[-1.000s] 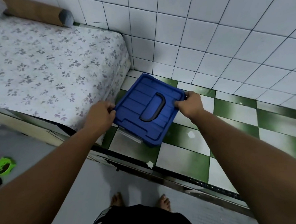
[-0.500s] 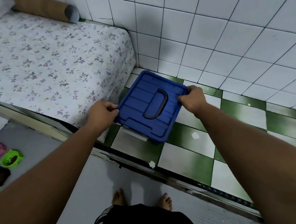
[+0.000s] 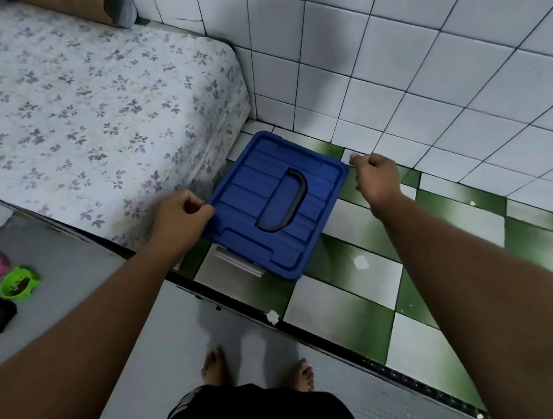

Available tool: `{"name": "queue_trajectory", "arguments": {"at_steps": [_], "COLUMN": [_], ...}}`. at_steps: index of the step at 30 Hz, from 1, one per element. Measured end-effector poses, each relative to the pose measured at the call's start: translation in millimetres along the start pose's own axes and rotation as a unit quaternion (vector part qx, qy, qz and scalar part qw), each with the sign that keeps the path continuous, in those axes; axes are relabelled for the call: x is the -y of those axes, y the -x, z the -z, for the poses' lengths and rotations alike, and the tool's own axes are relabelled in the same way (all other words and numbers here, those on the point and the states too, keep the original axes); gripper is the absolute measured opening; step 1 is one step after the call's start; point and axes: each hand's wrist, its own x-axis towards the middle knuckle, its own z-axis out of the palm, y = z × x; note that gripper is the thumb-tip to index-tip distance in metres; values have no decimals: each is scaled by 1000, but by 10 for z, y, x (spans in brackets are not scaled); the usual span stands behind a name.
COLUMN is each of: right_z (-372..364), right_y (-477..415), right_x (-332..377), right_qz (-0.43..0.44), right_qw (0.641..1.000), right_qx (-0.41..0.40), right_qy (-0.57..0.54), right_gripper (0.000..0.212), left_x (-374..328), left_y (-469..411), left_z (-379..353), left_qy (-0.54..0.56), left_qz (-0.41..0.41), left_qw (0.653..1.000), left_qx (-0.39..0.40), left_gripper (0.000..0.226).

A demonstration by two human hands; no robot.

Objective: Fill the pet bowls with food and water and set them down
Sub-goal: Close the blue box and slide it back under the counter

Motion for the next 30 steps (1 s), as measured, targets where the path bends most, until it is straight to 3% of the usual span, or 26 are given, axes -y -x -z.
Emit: {"name": "queue_trajectory", "arguments": {"at_steps": [3, 7, 12, 14, 16, 19, 21, 24, 27, 30], "right_z": [-63, -231, -410, -463, -472, -449, -461, -494, -479, -429], "right_y": [-228, -505, -716, -751, -787, -829, -860, -872, -836, -759], "right_x": [-74, -148, -309, -392, -473, -529, -526, -513, -501, -428], "right_qz": [28, 33, 89, 132, 211, 275, 297, 319, 306, 248], "right_qw": [997, 980, 936, 905, 848, 841, 812, 762, 803, 836], "right_qx": [5, 104, 173, 205, 186, 136, 165, 203, 174, 177], "right_qy": [78, 169, 294, 348, 449, 446, 475, 526, 481, 456], "right_gripper": [14, 22, 20, 25, 36, 56, 65, 56, 28, 18], "left_x": [33, 65, 96, 112, 119, 107, 97, 90, 98, 106], "left_y": [29, 38, 16, 9, -2, -13, -7, 4, 4, 0], "left_z": [-24, -40, -50, -62, -80, -103, -115, -125, -123, -116], "left_qy": [7, 4, 5, 12, 12, 5, 4, 9, 15, 24], "left_qz": [2, -1, 1, 4, 7, 9, 11, 16, 24, 26], "left_qw": [1000, 1000, 1000, 999, 999, 999, 999, 999, 999, 999], "left_qx": [-9, -20, -27, -31, -38, -45, -47, -47, -46, -42], "left_gripper": [14, 15, 16, 16, 15, 16, 16, 14, 15, 16]}}
